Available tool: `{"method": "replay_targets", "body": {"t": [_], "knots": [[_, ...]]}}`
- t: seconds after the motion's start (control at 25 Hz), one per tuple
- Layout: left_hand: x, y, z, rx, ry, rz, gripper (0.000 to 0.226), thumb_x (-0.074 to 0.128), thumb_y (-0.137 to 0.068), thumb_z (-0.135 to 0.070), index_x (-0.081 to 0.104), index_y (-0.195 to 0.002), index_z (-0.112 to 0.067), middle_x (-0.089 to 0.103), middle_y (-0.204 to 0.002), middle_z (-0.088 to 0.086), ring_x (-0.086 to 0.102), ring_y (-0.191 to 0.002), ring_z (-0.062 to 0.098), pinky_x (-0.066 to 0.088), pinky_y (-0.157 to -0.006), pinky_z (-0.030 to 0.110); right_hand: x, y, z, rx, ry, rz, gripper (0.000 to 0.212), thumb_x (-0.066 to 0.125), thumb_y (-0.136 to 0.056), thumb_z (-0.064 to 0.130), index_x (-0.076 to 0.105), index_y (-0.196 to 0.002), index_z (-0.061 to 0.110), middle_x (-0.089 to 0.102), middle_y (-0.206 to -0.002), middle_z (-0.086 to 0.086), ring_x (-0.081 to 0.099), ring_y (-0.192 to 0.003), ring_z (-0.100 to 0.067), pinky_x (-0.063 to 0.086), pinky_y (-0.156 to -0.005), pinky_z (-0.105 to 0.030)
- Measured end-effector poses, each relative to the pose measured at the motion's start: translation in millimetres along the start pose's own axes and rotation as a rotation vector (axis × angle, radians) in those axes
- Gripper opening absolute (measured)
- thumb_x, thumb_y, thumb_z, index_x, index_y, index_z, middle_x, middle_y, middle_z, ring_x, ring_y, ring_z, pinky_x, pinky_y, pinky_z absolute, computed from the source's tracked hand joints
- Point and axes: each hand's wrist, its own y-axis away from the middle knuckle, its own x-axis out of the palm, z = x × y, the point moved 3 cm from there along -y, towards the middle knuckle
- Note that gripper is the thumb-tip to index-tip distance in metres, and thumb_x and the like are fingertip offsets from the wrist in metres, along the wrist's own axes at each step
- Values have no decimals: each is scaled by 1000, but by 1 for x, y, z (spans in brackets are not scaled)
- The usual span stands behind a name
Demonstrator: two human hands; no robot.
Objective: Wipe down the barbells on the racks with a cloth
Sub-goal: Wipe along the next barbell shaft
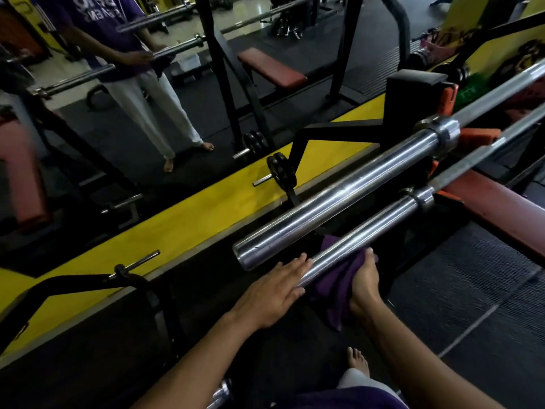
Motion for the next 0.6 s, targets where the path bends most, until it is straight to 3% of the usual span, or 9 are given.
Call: {"method": "replay_targets", "body": {"t": [0.08,0.16,0.24,0.32,0.36,0.4,0.48,0.52,0.6], "knots": [[-9,21,8,-8,69,-59,54,34,-111,-34,12,-160,-38,9,-167,-21,7,-150,-9,9,-125,24,-14,21,8,-80,149,-31,45,36,-106,51,59,-117,13,66,-99,-9,63,-86,-21,49,-92,-38],[-21,52,23,-90,87,-209,49,32,-109,-41,23,-157,-41,30,-163,-17,28,-148,1,31,-121,31,-35,37,19,-241,225,-125,48,32,-107,51,56,-127,14,64,-104,-13,59,-89,-22,47,-91,-36],[-41,81,30,-163,20,-458,46,32,-107,-46,32,-153,-41,50,-151,-5,50,-138,17,50,-106,37,-46,51,28,-509,308,-180,44,32,-107,49,54,-126,17,60,-113,-15,56,-98,-30,42,-80,-30],[-65,93,20,-81,7,-648,52,37,-106,-36,29,-156,-24,42,-157,4,44,-143,21,43,-112,34,-35,58,38,-818,371,-39,38,34,-102,43,53,-126,21,60,-124,-7,58,-118,-31,45,-87,-31],[-75,91,11,2,-8,-676,55,37,-106,-31,25,-157,-16,32,-162,7,34,-149,22,35,-118,32,-25,51,40,-967,512,91,39,35,-101,39,53,-131,21,58,-134,-4,54,-128,-27,44,-99,-33],[-86,86,3,90,-33,-668,56,36,-106,-29,23,-157,-10,25,-165,8,27,-152,22,29,-121,32,-11,43,40,-1108,802,180,44,34,-102,41,52,-138,22,54,-143,-1,47,-136,-24,38,-109,-36],[-103,74,-12,243,-89,-594,55,33,-108,-31,25,-156,-5,19,-167,9,21,-154,24,26,-123,37,3,14,32,-1283,1469,167,52,24,-104,53,48,-145,31,44,-154,4,25,-149,-23,22,-119,-46],[-112,67,-15,303,-124,-539,55,34,-107,-30,28,-156,-4,20,-167,9,21,-154,24,24,-124,39,5,2,28,-1289,1641,138,52,22,-104,56,47,-144,36,42,-155,6,16,-152,-23,15,-121,-50],[-127,54,-18,371,-189,-433,53,36,-107,-25,32,-155,-5,23,-166,8,20,-154,21,21,-125,39,9,-4,22,-1318,1723,104,45,24,-104,56,51,-136,40,48,-148,9,13,-153,-23,7,-122,-54]]}}
